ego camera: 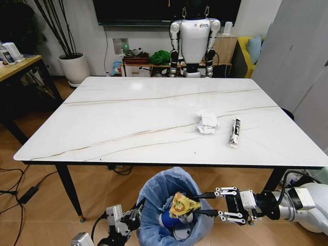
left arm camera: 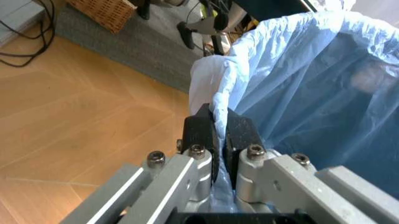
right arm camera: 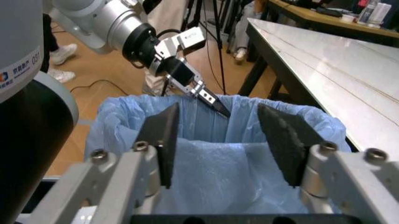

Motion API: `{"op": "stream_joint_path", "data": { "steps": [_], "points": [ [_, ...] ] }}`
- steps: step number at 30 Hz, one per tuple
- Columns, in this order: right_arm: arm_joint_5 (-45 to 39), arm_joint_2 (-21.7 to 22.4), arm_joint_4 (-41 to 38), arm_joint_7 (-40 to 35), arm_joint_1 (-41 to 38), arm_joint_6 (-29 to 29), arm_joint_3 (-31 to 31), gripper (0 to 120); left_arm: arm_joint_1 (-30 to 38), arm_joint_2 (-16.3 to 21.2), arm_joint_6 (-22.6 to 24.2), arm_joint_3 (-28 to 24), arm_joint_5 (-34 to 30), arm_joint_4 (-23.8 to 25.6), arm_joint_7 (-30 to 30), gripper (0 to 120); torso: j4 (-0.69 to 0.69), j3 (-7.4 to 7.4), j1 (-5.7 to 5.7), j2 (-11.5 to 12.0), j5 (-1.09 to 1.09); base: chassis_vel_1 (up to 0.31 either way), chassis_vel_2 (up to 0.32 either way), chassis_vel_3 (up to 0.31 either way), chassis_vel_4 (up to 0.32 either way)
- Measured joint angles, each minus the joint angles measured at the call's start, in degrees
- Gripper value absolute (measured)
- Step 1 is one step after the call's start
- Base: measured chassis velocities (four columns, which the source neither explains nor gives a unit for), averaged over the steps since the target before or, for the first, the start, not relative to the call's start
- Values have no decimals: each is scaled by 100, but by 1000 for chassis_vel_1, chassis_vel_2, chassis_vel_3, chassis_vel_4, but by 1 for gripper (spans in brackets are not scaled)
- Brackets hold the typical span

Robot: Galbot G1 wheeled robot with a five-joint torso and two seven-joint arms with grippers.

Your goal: Pick up the trash bin and place the trash from the table into it.

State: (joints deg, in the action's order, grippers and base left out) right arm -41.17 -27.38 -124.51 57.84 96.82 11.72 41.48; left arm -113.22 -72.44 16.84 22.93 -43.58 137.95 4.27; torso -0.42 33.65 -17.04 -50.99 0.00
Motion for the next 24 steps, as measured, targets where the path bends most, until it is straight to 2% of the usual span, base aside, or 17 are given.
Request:
{"op": "stream_joint_path", "data": {
  "steps": [1,3,4,6,8,9,11,12,14,15,16,19,24],
  "points": [
    [0,0,0,0,0,0,0,49,0,0,0,0,0,0,0,0,0,0,0,0,0,0,0,0,0],
    [-23,-3,1,-1,0,2,2,55,-12,0,20,1,3,0,19,0,0,0,0,0,0,0,0,0,0],
    [-155,-12,1,-69,-15,-2,10,64,-38,10,50,8,4,1,57,0,0,0,0,0,0,0,0,0,0],
    [-286,-16,1,-220,-43,-13,18,68,-61,29,63,17,9,2,78,0,0,0,0,0,0,0,0,0,0],
    [-737,-13,8,-1181,-194,-63,54,77,-120,78,102,42,19,24,151,0,0,0,0,0,0,0,0,0,0],
    [-737,-13,8,-1181,-194,-63,54,77,-120,78,102,42,19,24,151,0,0,0,0,0,0,0,0,0,0],
    [-1063,17,-4,-2335,-327,-149,86,87,-165,101,140,53,39,74,211,0,0,0,0,0,-1,0,0,0,0],
    [-1063,17,-4,-2335,-327,-149,86,87,-165,101,140,53,39,74,211,0,0,0,0,0,-1,0,0,0,0],
    [-1259,53,-20,-3722,-493,-250,94,98,-229,139,184,67,65,166,279,0,1,0,0,0,-1,0,0,0,0],
    [-1274,57,-20,-4147,-535,-300,94,99,-250,167,201,84,81,204,329,0,1,0,0,0,-1,0,0,0,0],
    [-1274,57,-20,-4147,-535,-300,94,99,-250,167,201,84,81,204,329,0,1,0,0,0,-1,0,0,0,0],
    [-1360,3,-41,-4837,-586,-568,81,100,-287,287,249,142,87,262,458,0,1,0,0,0,-1,0,0,0,0],
    [-1473,-313,-63,-5885,-667,-1297,13,100,-312,475,330,209,79,278,612,0,-1,0,0,0,0,0,0,0,0]
  ]
}}
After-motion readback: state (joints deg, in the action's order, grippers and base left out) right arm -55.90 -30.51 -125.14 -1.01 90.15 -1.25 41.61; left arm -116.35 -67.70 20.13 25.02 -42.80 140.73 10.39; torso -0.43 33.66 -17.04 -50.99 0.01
